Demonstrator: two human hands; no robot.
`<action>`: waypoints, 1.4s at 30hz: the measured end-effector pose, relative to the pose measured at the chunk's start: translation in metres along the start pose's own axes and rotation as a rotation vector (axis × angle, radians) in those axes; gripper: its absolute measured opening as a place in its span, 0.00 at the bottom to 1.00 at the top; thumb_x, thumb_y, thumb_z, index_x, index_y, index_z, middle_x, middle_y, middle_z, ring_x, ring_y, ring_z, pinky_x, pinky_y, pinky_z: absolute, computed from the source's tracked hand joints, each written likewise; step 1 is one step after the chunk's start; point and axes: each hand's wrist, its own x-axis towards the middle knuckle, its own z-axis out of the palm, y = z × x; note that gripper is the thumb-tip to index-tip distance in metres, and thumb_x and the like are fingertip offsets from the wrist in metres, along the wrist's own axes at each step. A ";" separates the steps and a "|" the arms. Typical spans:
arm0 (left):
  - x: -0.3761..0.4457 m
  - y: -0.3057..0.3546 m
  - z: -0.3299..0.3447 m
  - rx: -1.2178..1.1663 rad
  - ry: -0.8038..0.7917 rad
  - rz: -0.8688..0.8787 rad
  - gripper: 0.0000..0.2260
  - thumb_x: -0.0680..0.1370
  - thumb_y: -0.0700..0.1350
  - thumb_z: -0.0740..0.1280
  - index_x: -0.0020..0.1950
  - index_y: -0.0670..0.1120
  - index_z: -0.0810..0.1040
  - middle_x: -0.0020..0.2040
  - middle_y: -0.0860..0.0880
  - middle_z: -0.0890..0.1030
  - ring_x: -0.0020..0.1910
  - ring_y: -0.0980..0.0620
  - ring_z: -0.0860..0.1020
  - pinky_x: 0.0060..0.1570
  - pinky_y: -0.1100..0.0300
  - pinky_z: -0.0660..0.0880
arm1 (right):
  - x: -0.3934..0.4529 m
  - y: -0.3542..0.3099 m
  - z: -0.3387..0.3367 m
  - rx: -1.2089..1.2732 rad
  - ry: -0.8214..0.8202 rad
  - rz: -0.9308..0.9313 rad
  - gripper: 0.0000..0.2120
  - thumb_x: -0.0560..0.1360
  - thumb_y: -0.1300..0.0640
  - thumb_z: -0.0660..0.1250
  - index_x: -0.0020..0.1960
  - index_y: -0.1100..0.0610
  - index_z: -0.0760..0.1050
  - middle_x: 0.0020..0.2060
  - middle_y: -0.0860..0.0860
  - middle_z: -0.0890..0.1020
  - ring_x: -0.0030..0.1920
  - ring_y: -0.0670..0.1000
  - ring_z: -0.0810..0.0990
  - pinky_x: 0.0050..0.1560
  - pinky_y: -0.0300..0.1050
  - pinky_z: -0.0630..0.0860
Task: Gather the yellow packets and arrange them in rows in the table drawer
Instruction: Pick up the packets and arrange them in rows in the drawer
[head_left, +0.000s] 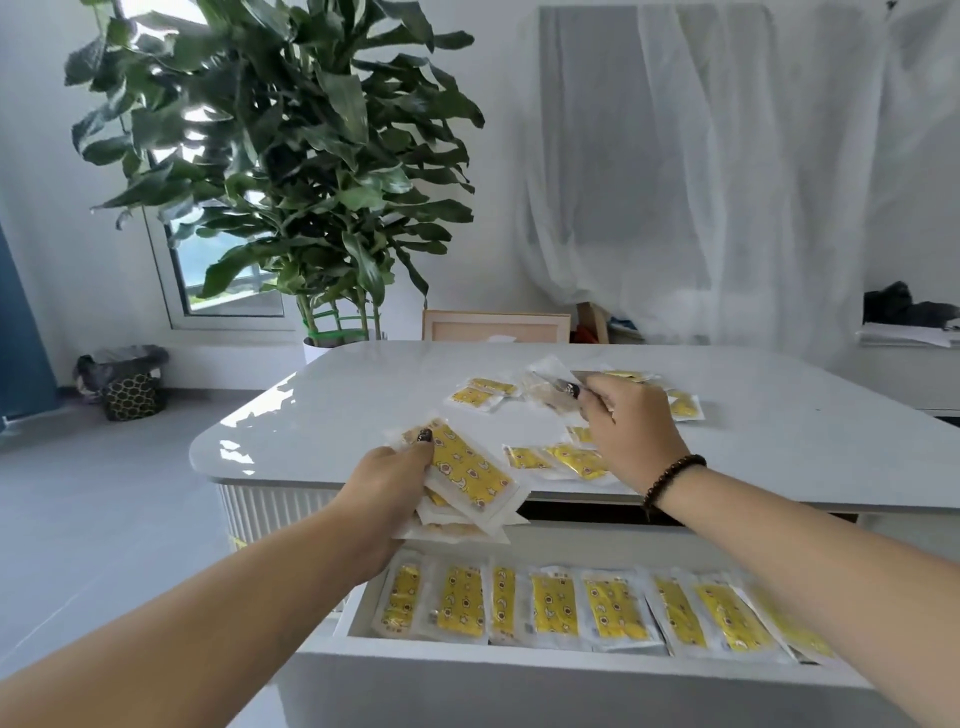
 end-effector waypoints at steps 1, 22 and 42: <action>0.000 -0.001 0.000 -0.004 -0.018 0.004 0.10 0.82 0.45 0.60 0.49 0.40 0.76 0.39 0.42 0.83 0.34 0.46 0.82 0.26 0.60 0.78 | -0.007 -0.016 -0.006 0.087 0.002 -0.024 0.10 0.76 0.69 0.63 0.49 0.63 0.83 0.35 0.36 0.77 0.39 0.33 0.78 0.41 0.25 0.72; -0.031 -0.003 0.019 0.126 -0.420 0.359 0.08 0.79 0.44 0.63 0.52 0.47 0.82 0.48 0.49 0.86 0.48 0.49 0.85 0.49 0.53 0.81 | -0.050 -0.074 -0.057 0.452 -0.149 0.084 0.21 0.67 0.68 0.75 0.55 0.48 0.80 0.52 0.44 0.83 0.57 0.43 0.79 0.58 0.38 0.75; -0.013 -0.026 0.031 0.528 -0.301 0.479 0.16 0.77 0.46 0.69 0.63 0.57 0.75 0.52 0.60 0.82 0.48 0.54 0.83 0.53 0.49 0.80 | -0.038 -0.029 -0.067 0.358 -0.392 0.600 0.07 0.78 0.60 0.64 0.55 0.60 0.75 0.54 0.59 0.81 0.51 0.56 0.82 0.51 0.48 0.80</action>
